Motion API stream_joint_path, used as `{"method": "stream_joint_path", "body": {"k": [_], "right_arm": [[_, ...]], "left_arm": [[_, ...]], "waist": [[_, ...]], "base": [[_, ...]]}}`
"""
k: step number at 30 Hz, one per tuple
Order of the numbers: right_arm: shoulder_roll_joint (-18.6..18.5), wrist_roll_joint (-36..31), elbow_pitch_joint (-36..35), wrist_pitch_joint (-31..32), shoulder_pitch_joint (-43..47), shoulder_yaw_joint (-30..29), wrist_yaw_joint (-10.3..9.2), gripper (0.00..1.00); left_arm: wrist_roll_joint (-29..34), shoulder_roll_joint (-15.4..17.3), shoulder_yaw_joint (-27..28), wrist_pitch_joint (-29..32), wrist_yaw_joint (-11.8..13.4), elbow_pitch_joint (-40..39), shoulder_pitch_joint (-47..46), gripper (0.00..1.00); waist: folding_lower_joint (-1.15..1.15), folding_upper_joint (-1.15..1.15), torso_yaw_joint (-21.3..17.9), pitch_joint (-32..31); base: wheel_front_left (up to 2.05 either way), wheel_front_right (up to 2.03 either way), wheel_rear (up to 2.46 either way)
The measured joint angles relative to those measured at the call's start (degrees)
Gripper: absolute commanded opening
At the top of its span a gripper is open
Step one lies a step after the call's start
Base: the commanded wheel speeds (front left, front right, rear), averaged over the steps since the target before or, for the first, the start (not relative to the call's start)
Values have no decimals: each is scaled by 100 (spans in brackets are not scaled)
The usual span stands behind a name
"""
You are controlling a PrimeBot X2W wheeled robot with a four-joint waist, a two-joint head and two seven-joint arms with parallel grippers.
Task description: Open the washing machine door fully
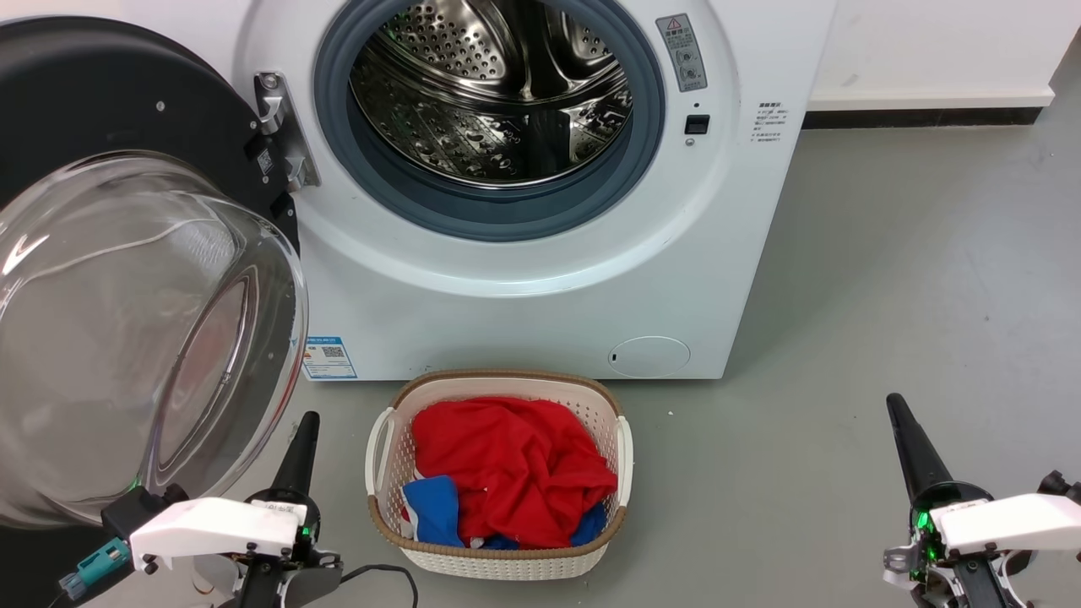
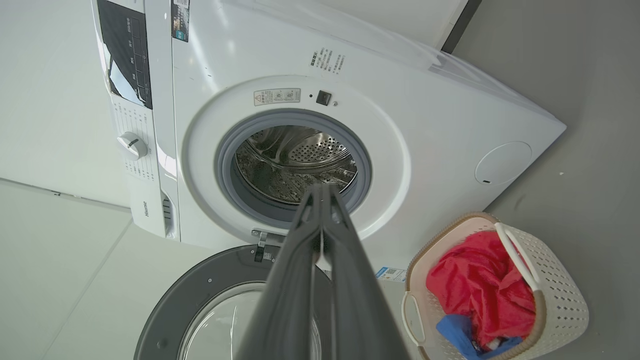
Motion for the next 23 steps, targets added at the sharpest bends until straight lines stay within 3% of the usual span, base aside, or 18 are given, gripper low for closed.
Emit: {"method": "stream_joint_path", "body": {"k": [23], "right_arm": [[9,1082,168,103,-162,-77,0,0]], "left_arm": [[-759,-254,420,282,-301,49,-32,0]], "waist": [[0,0,41,13]], "base": [[0,0,0]]}}
